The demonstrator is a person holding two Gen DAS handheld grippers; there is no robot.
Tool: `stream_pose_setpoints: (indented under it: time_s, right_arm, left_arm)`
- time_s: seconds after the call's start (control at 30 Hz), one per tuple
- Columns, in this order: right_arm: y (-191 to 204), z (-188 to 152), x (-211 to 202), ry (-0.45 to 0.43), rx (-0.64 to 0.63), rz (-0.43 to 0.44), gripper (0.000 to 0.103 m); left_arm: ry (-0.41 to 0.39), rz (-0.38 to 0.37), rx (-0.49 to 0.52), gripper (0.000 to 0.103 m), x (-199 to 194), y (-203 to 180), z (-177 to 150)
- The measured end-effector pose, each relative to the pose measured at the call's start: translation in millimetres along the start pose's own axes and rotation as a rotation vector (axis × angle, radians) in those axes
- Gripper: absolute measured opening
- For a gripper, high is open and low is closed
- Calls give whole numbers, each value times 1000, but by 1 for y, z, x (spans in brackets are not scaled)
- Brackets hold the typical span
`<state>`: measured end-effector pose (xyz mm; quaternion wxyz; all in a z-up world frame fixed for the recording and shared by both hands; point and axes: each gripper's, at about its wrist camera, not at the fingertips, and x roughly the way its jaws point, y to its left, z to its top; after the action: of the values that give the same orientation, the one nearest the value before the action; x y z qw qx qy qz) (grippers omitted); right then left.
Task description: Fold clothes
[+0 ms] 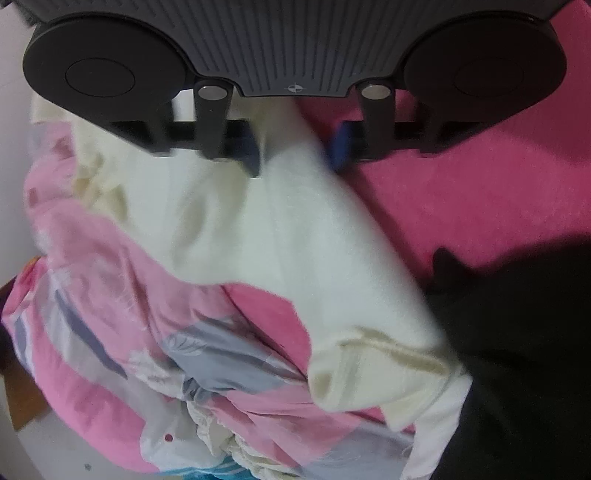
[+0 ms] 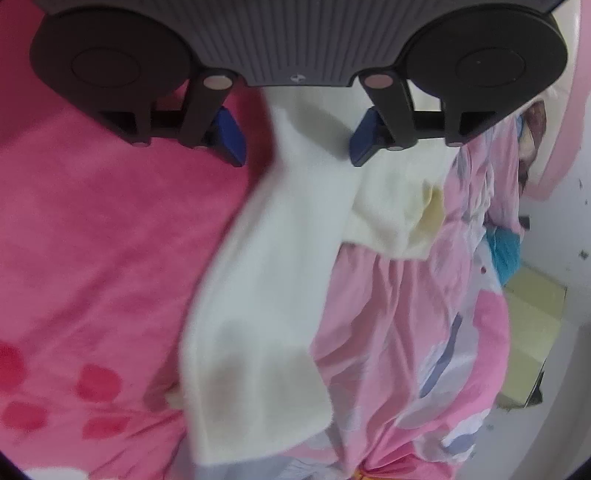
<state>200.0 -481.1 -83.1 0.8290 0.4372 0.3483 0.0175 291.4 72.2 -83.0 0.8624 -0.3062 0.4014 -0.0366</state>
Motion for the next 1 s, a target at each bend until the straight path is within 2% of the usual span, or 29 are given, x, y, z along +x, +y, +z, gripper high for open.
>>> stream_pose_setpoints:
  time_s: [0.07, 0.17, 0.3, 0.4, 0.5, 0.63, 0.73, 0.83, 0.9, 1.0]
  right_arm:
    - [-3, 6, 11, -11, 35, 19, 33]
    - [1, 14, 10, -55, 26, 31, 15]
    - [15, 24, -11, -145, -39, 63, 12]
    - [23, 27, -21, -198, -100, 69, 11]
    - [19, 29, -18, -223, -91, 77, 11]
    - [11, 32, 0, -222, -89, 34, 10]
    - [7, 36, 13, -238, -112, -3, 10]
    - [-2, 42, 24, -252, -101, -19, 9]
    - [-9, 45, 31, -247, -84, -27, 9]
    - [-16, 47, 39, -214, -51, -18, 9]
  left_arm:
    - [-19, 12, 32, 14, 2, -3, 2]
    - [-105, 9, 70, 13, -12, -9, 9]
    - [-294, -4, 157, 12, -51, -16, 34]
    - [-312, 9, 169, 12, -53, -14, 47]
    - [-358, 45, 228, 12, -47, -15, 43]
    - [-430, 133, 397, 12, -29, -26, 27]
    - [-450, 184, 471, 14, -17, -25, 21]
    - [-431, 207, 447, 14, -7, -16, 26]
    - [-407, 221, 425, 15, -2, -9, 28]
    - [-312, 232, 437, 19, 8, -7, 29]
